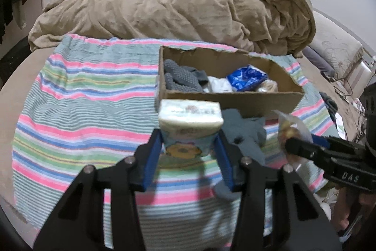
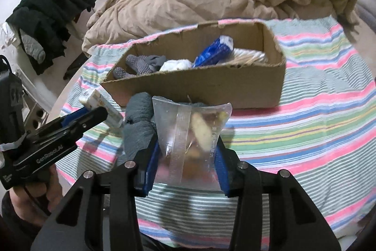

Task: Organize objects
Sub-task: 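Grasp the white cartoon tissue box with the left tool while the right tool grasps the clear snack bag, then lower the tissue box and snack bag into the box and open both tools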

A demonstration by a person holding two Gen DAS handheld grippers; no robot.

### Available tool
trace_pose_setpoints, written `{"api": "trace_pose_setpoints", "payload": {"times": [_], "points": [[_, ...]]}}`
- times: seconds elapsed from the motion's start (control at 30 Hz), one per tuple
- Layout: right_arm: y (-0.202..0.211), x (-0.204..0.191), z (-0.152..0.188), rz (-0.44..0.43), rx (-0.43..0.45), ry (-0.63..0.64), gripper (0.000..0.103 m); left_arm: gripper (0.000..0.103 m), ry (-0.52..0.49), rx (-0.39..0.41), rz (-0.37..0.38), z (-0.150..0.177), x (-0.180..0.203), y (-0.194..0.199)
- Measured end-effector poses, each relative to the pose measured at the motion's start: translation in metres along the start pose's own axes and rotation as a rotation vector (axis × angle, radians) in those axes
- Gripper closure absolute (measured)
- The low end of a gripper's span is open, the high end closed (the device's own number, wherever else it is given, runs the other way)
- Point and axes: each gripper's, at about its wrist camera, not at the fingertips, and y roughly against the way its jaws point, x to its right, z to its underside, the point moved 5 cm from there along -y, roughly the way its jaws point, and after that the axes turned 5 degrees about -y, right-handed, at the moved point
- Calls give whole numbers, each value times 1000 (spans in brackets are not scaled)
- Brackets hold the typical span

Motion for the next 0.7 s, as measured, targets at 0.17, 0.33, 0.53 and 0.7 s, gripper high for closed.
{"api": "trace_pose_setpoints", "payload": {"times": [0.17, 0.33, 0.53, 0.7], "points": [[20, 1, -5, 33, 49, 28, 58, 56, -22, -9, 13, -7, 4, 16], [37, 6, -13, 58, 91, 37, 58, 56, -21, -3, 23, -20, 8, 32], [47, 12, -30, 87, 128, 48, 58, 56, -3, -6, 29, -30, 10, 35], [52, 16, -49, 110, 165, 59, 58, 56, -13, -2, 35, -42, 13, 33]]}}
